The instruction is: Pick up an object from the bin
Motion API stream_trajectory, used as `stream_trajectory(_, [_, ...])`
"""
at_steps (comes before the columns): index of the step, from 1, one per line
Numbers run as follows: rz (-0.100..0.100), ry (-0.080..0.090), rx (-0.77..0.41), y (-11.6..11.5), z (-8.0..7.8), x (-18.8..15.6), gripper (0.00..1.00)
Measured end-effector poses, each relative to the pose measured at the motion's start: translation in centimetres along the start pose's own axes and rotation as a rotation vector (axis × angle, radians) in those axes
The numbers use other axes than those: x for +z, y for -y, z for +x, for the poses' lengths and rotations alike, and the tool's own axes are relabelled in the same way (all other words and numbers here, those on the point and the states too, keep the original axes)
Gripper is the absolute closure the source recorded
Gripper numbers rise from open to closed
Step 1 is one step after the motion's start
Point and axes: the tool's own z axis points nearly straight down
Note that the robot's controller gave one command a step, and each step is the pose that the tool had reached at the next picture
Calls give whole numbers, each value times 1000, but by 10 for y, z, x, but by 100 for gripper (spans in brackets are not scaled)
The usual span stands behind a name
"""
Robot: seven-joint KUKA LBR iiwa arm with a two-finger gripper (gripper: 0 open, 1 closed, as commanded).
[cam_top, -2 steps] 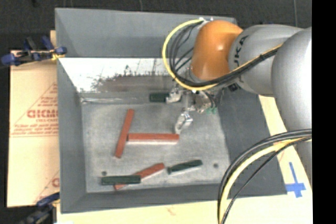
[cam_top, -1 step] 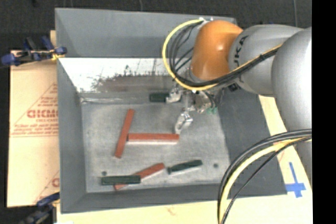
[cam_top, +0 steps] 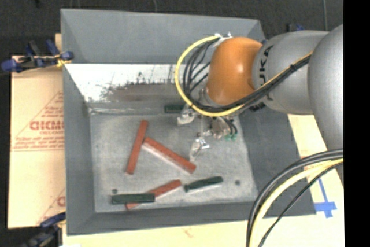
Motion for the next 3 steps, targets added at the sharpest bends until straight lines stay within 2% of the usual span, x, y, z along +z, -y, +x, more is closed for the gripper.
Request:
stream_trajectory(1, [0, 15, -11, 23, 64, 7, 0])
stream_trajectory(2, [6, 7, -18, -105, 16, 13, 100])
stream_trajectory(3, [6, 7, -19, -105, 16, 12, 100])
